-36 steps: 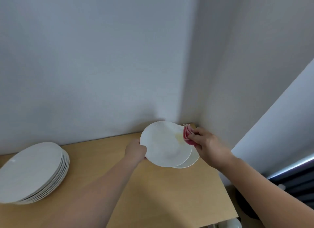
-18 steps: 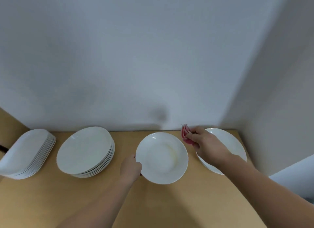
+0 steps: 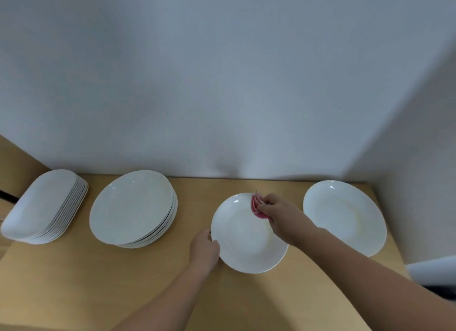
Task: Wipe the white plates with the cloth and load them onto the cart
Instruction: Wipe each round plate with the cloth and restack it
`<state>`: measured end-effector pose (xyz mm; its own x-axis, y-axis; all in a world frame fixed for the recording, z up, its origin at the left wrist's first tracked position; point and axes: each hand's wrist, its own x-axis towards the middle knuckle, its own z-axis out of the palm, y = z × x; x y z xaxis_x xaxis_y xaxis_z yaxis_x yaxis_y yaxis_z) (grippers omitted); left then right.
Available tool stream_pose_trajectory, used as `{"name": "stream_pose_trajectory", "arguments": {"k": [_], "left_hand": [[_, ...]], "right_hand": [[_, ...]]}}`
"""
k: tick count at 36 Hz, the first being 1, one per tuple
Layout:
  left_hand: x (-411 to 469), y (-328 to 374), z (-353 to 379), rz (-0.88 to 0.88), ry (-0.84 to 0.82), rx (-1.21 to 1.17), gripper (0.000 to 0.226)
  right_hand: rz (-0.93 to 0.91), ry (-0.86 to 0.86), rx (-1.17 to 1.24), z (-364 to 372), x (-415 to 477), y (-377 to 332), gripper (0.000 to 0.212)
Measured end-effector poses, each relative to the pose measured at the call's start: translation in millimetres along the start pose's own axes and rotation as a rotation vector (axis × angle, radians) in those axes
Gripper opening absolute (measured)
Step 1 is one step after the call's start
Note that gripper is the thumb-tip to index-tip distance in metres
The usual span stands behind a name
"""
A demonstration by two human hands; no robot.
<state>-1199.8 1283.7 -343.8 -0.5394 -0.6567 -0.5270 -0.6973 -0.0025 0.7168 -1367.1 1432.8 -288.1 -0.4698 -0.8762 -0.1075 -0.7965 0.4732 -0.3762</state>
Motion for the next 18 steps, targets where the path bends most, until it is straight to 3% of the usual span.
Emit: {"name": "stream_pose_trajectory", "arguments": {"k": [10, 13, 18], "left_hand": [[10, -1, -16, 0.108, -0.113, 0.215, 0.025], [8, -1, -18, 0.053, -0.227, 0.068, 0.035], [7, -1, -16, 0.002, -0.247, -0.173, 0.047]], "right_hand": [[0.011, -0.008, 0.004, 52, 40, -3, 0.055], [0.102, -0.079, 0.042, 77, 45, -17, 0.07], [0.234, -0.146, 0.093, 104, 44, -32, 0.088]]}}
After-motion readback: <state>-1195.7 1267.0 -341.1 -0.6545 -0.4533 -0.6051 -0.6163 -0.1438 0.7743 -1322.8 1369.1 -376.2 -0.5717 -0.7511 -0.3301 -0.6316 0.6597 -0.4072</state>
